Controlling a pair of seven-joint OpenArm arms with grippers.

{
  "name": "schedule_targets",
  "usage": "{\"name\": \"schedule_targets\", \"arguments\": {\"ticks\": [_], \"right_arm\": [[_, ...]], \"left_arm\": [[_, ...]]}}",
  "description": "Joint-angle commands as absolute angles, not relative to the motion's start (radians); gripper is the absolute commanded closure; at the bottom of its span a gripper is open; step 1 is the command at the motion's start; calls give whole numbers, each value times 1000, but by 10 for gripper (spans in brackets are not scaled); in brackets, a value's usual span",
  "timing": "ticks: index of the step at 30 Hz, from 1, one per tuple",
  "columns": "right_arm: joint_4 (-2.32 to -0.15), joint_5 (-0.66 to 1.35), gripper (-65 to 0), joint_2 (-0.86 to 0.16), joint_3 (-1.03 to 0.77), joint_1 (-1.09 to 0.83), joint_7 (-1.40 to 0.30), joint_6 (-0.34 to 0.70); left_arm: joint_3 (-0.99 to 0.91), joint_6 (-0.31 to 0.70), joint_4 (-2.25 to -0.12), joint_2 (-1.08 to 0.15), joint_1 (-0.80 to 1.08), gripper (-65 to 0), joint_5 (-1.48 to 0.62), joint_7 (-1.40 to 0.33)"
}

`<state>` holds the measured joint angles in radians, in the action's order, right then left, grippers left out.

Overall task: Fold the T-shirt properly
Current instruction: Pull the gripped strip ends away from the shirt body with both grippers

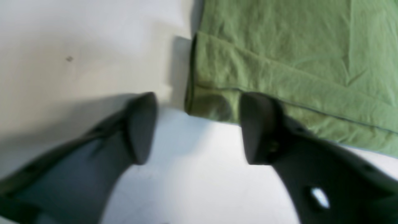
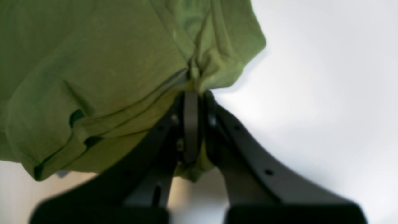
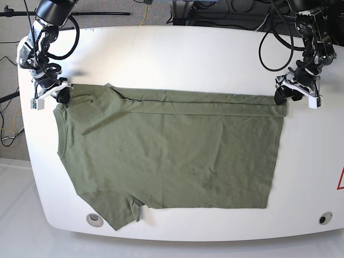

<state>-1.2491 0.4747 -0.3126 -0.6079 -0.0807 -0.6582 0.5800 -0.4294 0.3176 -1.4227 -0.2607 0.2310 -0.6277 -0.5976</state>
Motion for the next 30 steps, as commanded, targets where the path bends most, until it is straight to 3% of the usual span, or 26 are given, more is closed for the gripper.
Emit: {"name": "schedule_targets", "arguments": {"ticks": [1,6,8,16,17,30], "right_arm": [[-1252,454,0,-323,-608,-77,-691,582],[-1253,455,0,-324,-609,-78,-692,583],[-1255,457,0,-324,-608,-78,-685,580],[-1257,459,0,-325,-609,-77,-683,581],[-1258,459,0,-325,-608,-77,-679,582],[-1262,460,0,-327,-607,-80,-672,590]], "left_arm": [[-428,299,-1410,-266,235,-422,-595,-649],[-427,299,-1405,-263,226,-326,-596,-649],[-422,305,-1408,-258,223,-244,-598,-673],[-425,303,-1399,-254,211,-50,-592,-685],[-422,307,-1395,-254,211,-3,-590,-671],[-424,330,-1402,-260,230,0,-602,-632]]}}
